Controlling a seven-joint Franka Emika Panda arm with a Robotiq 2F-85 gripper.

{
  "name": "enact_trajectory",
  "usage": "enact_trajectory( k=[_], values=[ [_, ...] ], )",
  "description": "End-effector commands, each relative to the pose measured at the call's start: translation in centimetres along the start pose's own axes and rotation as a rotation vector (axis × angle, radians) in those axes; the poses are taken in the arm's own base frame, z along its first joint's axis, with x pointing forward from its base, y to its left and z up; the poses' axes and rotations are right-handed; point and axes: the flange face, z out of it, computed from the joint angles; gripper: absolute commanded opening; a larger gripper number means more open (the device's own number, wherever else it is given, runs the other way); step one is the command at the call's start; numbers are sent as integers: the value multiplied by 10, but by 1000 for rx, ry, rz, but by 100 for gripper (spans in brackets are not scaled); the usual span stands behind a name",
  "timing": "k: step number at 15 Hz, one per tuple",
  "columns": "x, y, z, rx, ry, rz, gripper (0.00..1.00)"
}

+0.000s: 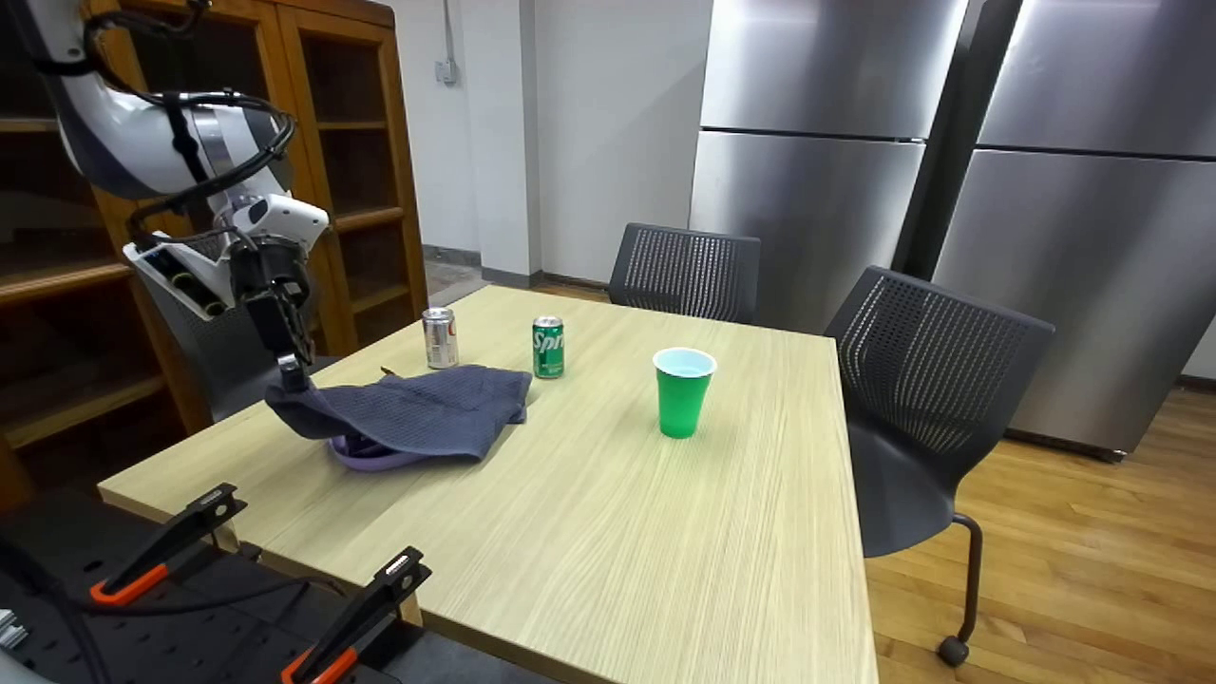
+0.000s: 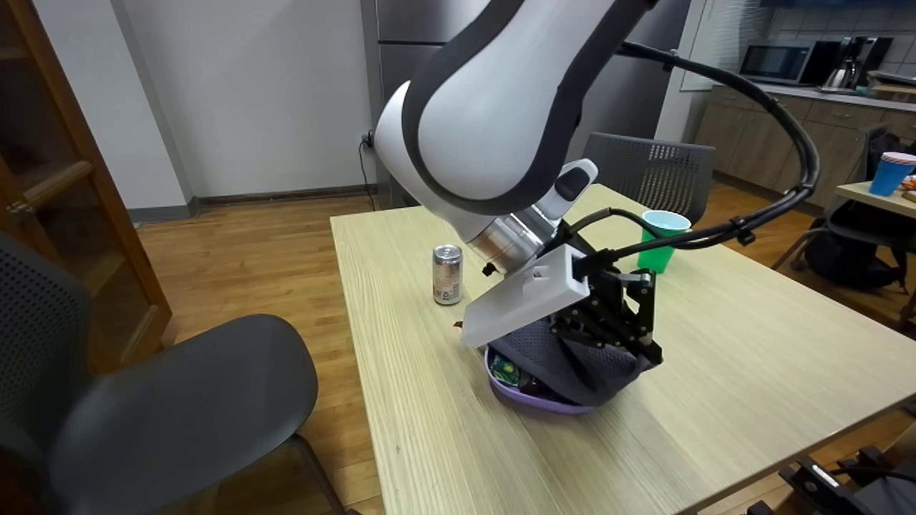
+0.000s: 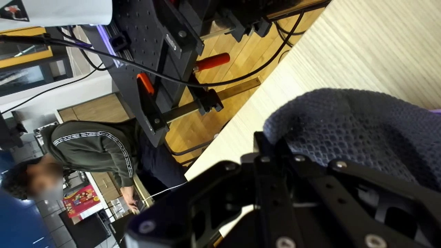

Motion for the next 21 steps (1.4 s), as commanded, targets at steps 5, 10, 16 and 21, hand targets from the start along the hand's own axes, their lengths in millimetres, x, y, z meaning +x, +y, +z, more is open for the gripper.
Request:
enact_trajectory(
  k=[5, 10, 16, 21],
  values=[
    [-4, -15, 4, -38, -10, -30, 1],
    [-1, -13, 0, -14, 0, -28, 38],
    [4, -13, -8, 25, 0, -15, 83],
    [11, -26, -24, 103, 17, -6, 100]
  ],
)
